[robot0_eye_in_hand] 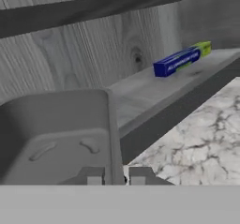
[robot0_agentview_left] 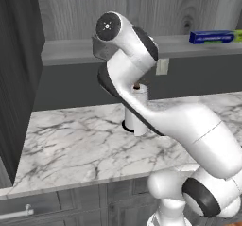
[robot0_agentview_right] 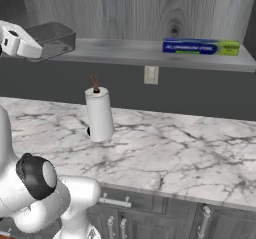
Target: Retrieve the tupperware and aluminum foil from the cabinet and place them on the dining counter near the plate with garlic and kebab skewer to prepare for storing leftovers.
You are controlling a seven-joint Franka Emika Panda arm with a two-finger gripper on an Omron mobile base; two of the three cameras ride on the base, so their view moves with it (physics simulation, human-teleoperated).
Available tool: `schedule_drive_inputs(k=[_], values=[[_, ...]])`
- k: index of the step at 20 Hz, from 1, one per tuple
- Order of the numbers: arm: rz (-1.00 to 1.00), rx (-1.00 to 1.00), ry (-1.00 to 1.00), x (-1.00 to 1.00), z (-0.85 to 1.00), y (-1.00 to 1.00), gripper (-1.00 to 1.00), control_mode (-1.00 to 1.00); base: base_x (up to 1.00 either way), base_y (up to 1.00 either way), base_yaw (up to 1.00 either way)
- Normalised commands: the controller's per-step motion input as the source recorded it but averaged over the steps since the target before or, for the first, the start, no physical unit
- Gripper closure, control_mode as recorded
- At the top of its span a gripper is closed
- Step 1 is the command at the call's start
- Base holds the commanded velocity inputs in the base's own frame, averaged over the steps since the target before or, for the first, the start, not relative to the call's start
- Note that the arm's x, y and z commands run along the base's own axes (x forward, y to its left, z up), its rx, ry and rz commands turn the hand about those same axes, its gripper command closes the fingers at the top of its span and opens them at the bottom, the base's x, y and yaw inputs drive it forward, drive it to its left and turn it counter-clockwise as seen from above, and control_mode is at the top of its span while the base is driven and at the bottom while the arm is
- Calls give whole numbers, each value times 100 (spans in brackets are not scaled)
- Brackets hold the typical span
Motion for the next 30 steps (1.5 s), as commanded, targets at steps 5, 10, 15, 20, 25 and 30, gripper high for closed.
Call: schedule_drive_inputs(k=[5, 10, 15, 20, 25, 30], values=[[-1, 6, 0, -100, 3, -100, 100, -100, 0, 0, 0], [-7, -2, 26, -99, -12, -84, 100, -100, 0, 0, 0], [-16, -1, 29, -61, -7, -58, 100, -100, 0, 0, 0], [-3, 0, 8, -27, -4, -19, 100, 100, -57, -8, 0], [0, 0, 0, 0, 0, 0, 100, 100, -93, 4, -2], [0, 0, 0, 0, 0, 0, 100, 100, -43, 3, -64]])
